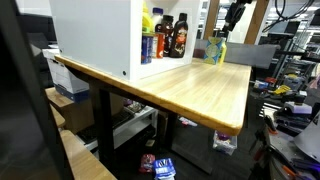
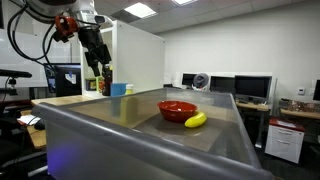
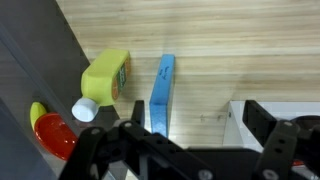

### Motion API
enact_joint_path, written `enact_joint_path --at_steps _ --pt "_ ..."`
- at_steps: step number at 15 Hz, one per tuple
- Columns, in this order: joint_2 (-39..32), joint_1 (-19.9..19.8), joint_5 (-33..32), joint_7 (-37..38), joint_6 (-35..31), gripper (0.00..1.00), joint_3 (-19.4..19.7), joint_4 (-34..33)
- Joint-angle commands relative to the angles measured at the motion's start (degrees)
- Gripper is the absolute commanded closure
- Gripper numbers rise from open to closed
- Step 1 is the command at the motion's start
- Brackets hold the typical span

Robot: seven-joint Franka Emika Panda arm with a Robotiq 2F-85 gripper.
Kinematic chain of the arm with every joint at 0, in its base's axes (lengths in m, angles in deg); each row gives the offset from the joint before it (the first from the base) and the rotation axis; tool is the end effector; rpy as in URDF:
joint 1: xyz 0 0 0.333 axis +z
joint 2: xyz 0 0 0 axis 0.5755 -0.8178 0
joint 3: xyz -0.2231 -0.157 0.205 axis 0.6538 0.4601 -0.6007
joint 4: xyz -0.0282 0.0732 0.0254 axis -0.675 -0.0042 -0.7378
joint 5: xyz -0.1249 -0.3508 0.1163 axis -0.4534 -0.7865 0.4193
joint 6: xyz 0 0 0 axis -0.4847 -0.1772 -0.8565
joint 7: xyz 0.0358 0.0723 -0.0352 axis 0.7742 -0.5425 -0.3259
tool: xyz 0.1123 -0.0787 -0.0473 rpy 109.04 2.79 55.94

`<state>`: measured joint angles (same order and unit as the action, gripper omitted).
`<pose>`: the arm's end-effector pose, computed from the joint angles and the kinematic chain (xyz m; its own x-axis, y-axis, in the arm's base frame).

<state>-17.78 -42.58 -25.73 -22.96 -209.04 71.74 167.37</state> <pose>0.3706 -0.0925 0.5047 0.9634 -0.0938 0.2513 -0.1263 -0.9851 0.1165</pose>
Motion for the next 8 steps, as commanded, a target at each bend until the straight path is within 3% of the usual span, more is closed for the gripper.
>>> enact_joint_path --at_steps 1,8 --pt "0.37 -0.43 -2.03 -2.61 -4.72 0.00 1.28 1.74" --pt "0.01 -1.51 -0.84 -4.68 -10.90 0.00 5.04 5.19"
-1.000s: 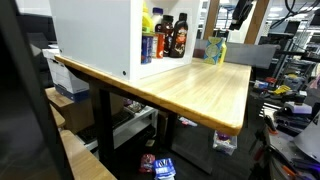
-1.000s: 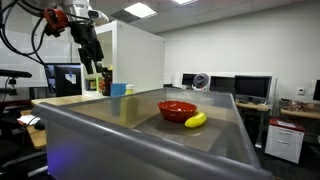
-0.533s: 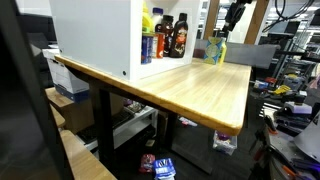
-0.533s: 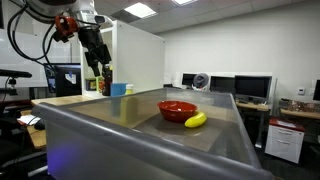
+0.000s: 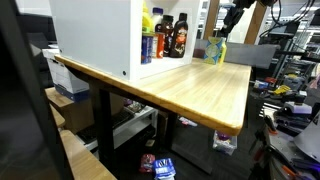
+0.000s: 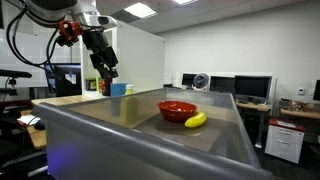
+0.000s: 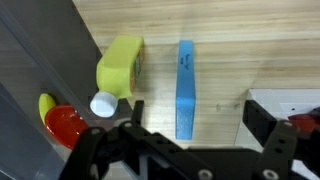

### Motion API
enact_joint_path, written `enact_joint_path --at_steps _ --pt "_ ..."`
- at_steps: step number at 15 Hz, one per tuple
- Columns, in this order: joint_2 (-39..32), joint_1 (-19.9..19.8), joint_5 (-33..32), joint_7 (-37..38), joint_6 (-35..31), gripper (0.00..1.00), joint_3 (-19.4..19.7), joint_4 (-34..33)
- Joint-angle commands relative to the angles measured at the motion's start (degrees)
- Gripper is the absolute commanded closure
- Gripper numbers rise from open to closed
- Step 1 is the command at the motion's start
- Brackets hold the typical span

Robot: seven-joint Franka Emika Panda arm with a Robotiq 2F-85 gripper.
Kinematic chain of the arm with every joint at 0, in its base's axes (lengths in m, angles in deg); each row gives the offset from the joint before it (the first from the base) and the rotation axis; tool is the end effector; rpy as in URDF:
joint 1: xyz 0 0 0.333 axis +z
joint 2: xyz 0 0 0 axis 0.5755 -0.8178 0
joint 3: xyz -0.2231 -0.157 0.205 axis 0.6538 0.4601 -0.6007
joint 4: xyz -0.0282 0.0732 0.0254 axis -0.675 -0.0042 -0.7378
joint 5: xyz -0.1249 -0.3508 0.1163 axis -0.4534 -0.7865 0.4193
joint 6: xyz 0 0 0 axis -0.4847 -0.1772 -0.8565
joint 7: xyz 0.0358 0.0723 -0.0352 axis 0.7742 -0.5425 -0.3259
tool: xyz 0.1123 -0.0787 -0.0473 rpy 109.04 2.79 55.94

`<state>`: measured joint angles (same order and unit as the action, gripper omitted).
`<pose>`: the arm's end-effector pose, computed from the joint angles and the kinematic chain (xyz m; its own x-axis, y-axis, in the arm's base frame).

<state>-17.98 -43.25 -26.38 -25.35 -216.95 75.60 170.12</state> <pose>0.3715 -0.1222 0.4941 0.9387 -0.1016 0.3293 -0.1420 -0.9847 0.1010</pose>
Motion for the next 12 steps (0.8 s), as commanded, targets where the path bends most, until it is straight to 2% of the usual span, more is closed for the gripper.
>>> enact_joint_path --at_steps 1,12 --pt "0.08 -0.89 -0.08 -2.50 -3.55 0.00 1.56 2.86" --pt "-3.05 0.14 1.95 -4.48 -12.05 0.00 3.94 5.90"
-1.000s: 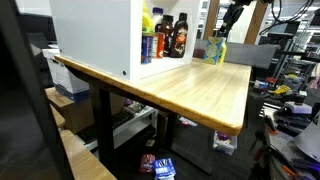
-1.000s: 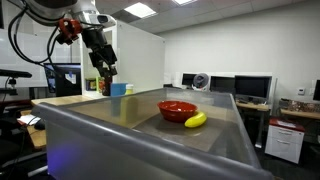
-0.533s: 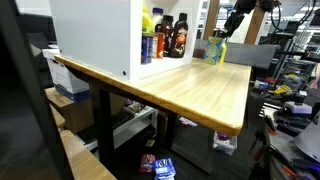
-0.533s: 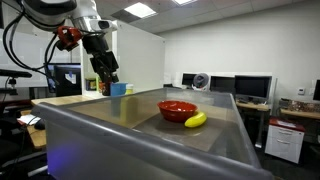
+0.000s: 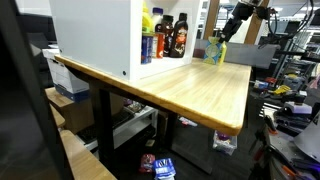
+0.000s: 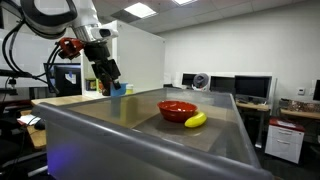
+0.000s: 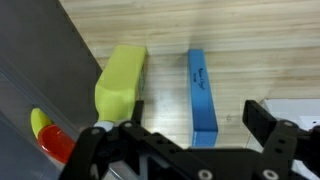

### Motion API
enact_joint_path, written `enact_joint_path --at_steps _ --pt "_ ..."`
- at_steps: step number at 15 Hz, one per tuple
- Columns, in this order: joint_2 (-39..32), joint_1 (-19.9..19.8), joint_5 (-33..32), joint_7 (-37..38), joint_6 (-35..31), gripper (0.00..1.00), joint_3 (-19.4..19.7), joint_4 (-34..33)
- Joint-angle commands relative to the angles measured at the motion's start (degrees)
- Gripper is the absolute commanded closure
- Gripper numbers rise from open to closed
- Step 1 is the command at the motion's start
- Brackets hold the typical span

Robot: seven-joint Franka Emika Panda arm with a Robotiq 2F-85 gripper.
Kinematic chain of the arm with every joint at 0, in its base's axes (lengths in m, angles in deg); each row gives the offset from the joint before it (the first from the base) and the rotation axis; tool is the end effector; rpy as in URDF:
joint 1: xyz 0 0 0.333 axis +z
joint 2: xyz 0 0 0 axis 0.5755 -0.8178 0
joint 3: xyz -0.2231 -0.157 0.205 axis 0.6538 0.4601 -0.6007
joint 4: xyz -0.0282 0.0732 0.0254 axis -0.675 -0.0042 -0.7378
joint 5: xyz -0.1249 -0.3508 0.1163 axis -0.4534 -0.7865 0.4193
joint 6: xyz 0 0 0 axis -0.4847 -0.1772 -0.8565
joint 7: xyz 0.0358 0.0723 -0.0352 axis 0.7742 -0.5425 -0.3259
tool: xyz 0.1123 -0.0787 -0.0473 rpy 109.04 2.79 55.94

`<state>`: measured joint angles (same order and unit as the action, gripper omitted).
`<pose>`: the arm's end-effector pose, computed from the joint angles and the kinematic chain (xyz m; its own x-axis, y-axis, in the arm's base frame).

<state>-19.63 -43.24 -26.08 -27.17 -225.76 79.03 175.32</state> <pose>0.3695 -0.1386 0.4543 0.9257 -0.1133 0.3608 -0.1487 -0.9863 0.0717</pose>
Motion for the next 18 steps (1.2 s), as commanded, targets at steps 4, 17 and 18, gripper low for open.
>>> enact_joint_path --at_steps 4,17,18 --pt "-2.89 0.64 2.48 -3.12 -5.54 0.25 0.92 0.63" --pt "-0.23 0.08 4.52 -1.31 0.75 0.94 -1.22 0.24" --pt "0.94 -0.25 3.88 -0.40 3.90 0.98 -2.36 -0.09"
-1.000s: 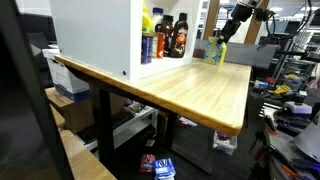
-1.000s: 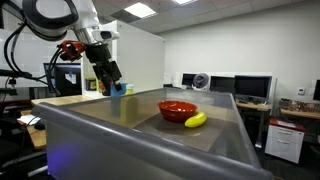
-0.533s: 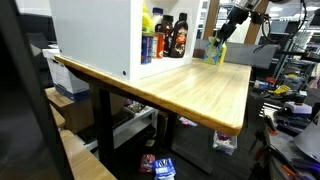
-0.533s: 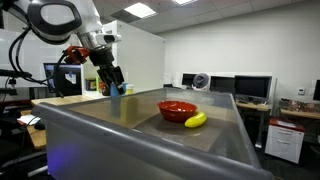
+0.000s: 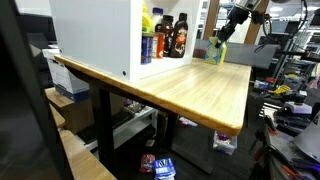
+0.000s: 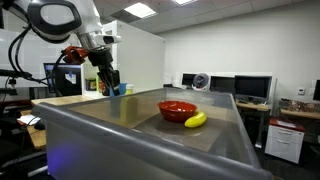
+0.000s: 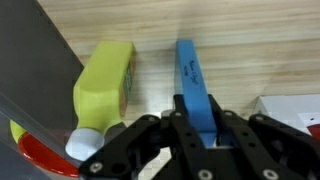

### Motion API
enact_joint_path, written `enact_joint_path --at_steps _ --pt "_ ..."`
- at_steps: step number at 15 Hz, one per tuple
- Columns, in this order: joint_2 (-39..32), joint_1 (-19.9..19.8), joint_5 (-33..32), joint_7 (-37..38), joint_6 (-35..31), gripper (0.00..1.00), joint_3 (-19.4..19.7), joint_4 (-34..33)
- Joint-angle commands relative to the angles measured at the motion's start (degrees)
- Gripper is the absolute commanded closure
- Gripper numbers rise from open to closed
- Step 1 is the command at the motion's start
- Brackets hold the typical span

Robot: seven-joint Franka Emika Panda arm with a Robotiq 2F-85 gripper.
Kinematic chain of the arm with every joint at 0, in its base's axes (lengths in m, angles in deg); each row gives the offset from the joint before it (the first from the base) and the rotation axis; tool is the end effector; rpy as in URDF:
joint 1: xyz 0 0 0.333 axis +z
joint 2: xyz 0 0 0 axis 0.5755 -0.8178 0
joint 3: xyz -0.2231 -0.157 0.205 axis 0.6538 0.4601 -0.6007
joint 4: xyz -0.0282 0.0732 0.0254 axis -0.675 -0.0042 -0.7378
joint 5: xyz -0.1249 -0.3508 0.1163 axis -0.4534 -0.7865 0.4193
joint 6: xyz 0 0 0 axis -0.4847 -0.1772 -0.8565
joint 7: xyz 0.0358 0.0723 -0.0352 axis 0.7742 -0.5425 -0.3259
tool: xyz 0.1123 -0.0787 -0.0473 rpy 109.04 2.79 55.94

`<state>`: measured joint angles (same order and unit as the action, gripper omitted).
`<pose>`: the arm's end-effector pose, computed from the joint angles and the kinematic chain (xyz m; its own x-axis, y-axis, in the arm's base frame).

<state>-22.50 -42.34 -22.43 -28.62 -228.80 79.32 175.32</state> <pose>0.3824 -0.1351 0.4417 0.9214 -0.1243 0.3682 -0.1449 -0.9890 0.0286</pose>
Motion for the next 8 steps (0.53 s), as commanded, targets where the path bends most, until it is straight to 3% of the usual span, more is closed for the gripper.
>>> enact_joint_path --at_steps 1,8 --pt "5.02 -1.30 -0.23 1.76 10.10 0.94 -3.75 -0.56" --pt "9.90 3.28 5.38 3.51 26.62 0.94 -6.82 -3.66"
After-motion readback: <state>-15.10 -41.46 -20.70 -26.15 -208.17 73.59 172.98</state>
